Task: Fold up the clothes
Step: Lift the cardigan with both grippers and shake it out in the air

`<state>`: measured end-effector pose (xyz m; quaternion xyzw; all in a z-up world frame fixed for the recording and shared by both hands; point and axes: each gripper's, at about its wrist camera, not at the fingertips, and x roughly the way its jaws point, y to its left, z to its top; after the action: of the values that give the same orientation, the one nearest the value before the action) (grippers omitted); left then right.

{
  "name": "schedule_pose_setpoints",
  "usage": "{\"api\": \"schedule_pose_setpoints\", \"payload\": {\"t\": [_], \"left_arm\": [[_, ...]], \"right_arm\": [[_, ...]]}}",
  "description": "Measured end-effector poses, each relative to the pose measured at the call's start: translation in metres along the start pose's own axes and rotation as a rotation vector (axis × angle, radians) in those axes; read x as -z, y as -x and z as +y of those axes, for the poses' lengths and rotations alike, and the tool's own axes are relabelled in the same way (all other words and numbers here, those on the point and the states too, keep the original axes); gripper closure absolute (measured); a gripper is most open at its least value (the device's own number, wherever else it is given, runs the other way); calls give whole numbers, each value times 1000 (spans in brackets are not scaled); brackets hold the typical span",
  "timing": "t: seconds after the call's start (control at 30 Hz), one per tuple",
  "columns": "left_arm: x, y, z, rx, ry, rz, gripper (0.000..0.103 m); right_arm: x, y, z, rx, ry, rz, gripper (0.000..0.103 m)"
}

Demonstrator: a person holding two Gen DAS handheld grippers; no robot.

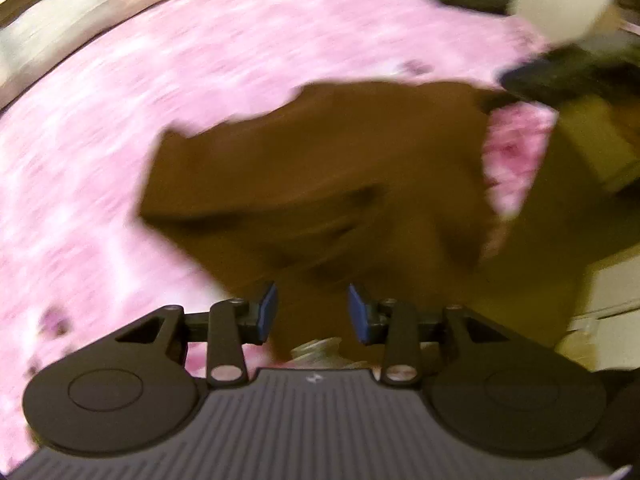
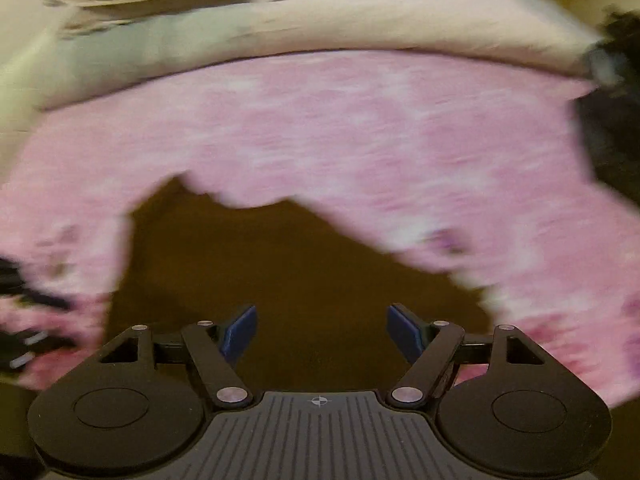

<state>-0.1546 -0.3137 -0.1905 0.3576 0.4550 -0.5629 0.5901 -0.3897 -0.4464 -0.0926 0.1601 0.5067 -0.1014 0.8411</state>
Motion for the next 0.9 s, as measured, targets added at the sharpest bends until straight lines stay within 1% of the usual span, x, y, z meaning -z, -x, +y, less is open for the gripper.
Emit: {"api": "schedule_pose_setpoints", "payload": {"t": [0.03,0.07,0.13,0.17,0.23,0.27,0.3,0.33,0.43,0.47,0.5,0.57,0.67,0.77,0.83,0.9], "left_arm": [[5,-3,13,-35,-1,8,66],[10,-5,27,-68,-10,13,66],[20,-10,53,-132,-65,11,64],[22,-14,62,-162,-104,9,62],[27,-21,81,-210,-197,5,58],[29,-26,87,-225,-246,1,54],[30,-33,91,-241,-302,-2,52],[29,-41,93,-251,-360,-6,51],[23,-58,95,-260,-515,-28,50],[19,-62,94,-257,-565,-45,49],[12,-64,91,-248,-605,-69,44],[-1,-68,85,-226,-673,-117,41],[-21,-76,73,-197,-791,-186,41],[-35,-85,58,-205,-934,-252,41],[-49,-90,51,-191,-984,-284,41],[-66,-94,47,-172,-995,-311,40]], "right_arm": [[5,-10,20,-59,32,16,28],[10,-22,38,-94,74,34,28],[18,-49,73,-140,165,69,28],[20,-55,80,-139,184,76,28],[22,-59,81,-113,194,78,29],[23,-61,82,-99,199,80,36],[25,-63,83,-86,204,81,80],[26,-66,83,-72,209,82,99],[29,-72,85,-32,224,86,100],[30,-74,86,-19,229,87,100],[31,-76,87,-5,234,89,100],[30,-64,78,30,207,73,101],[28,-40,60,86,155,44,101],[25,-16,43,142,103,15,101],[23,0,31,179,68,-4,101],[21,16,19,216,33,-24,101]]}}
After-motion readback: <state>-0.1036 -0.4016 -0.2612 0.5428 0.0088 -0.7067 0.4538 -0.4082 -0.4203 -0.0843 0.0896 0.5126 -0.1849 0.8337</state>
